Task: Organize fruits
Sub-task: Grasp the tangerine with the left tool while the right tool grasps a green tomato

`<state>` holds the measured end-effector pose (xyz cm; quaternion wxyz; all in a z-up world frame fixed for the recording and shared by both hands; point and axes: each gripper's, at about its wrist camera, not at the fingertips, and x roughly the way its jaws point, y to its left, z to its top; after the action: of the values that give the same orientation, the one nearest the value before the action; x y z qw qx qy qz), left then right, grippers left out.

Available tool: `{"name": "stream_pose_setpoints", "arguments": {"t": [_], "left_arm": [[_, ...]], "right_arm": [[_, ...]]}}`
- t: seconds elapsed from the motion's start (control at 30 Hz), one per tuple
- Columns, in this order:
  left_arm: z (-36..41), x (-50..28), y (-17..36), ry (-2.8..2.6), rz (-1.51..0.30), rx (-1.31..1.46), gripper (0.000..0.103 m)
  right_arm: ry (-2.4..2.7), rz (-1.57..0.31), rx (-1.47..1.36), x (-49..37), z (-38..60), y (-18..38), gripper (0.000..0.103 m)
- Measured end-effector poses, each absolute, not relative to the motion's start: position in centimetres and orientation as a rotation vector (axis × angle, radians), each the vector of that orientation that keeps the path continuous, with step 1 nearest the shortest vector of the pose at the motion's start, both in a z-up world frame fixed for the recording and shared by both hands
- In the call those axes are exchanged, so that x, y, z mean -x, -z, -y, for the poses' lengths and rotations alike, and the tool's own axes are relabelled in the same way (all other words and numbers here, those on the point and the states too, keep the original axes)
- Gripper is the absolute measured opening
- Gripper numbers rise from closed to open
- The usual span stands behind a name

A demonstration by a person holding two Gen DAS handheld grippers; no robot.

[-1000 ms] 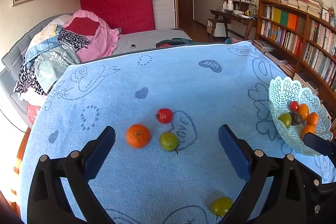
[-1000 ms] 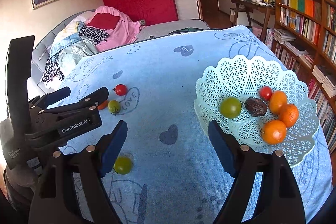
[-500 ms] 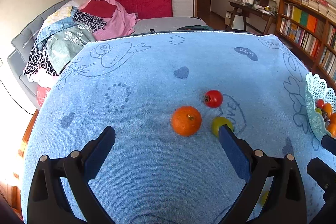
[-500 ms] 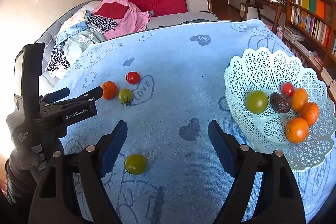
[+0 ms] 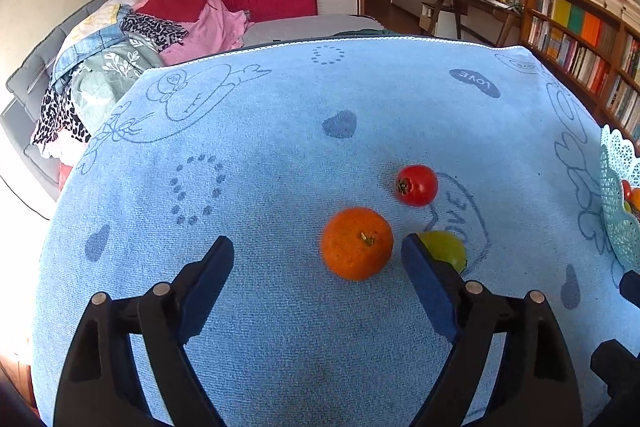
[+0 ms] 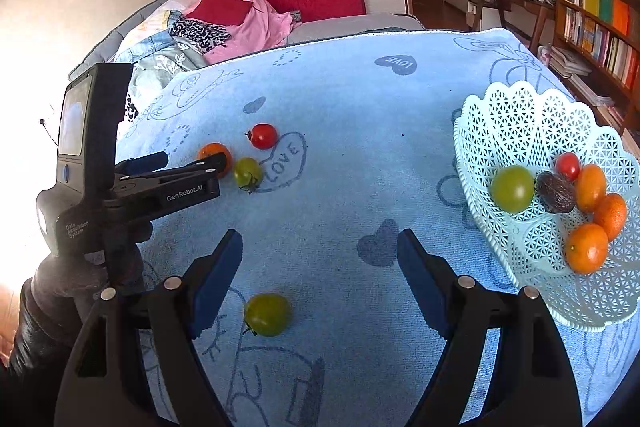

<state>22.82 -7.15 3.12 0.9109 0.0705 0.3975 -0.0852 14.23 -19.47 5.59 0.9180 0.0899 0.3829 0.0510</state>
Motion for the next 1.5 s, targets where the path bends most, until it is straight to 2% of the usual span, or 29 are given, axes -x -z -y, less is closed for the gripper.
{"name": "stream_pose_setpoints", "arguments": {"t": [0.07, 0.13, 0.23, 0.4, 0.47, 0.53, 0.87, 1.5], "left_arm": [[7.4, -23.2, -2.8, 0.186, -0.83, -0.144, 0.08], [7.5, -23.6, -2.5, 0.197, -0.843, -0.139, 0.071], [7.6, -23.8, -2.1, 0.216, -0.862, -0.127, 0.063], [7.3, -24.0, -2.1, 0.23, -0.859, -0.102, 0.058], [7.3, -23.9, -2.2, 0.252, -0.857, -0.092, 0.051], [7.5, -23.6, -2.3, 0.275, -0.851, -0.094, 0.039], [5.3, -23.2, -3.0, 0.236, -0.818, -0.004, 0.038], [3.0, -22.8, -3.8, 0.089, -0.773, -0.02, 0.039]], "right_arm": [[-0.11, -0.795, -0.186, -14.4, 19.3, -5.4, 0.081], [-0.113, -0.801, -0.184, -14.5, 19.2, -5.2, 0.081], [-0.116, -0.807, -0.182, -14.7, 18.9, -5.0, 0.081], [-0.124, -0.817, -0.169, -15.3, 18.4, -4.8, 0.081], [-0.13, -0.824, -0.165, -15.6, 18.2, -4.7, 0.081], [-0.136, -0.831, -0.159, -16.0, 18.0, -4.6, 0.081], [-0.173, -0.876, -0.129, -18.7, 16.4, -3.7, 0.081], [-0.192, -0.88, -0.02, -22.6, 13.0, -3.3, 0.081]]}}
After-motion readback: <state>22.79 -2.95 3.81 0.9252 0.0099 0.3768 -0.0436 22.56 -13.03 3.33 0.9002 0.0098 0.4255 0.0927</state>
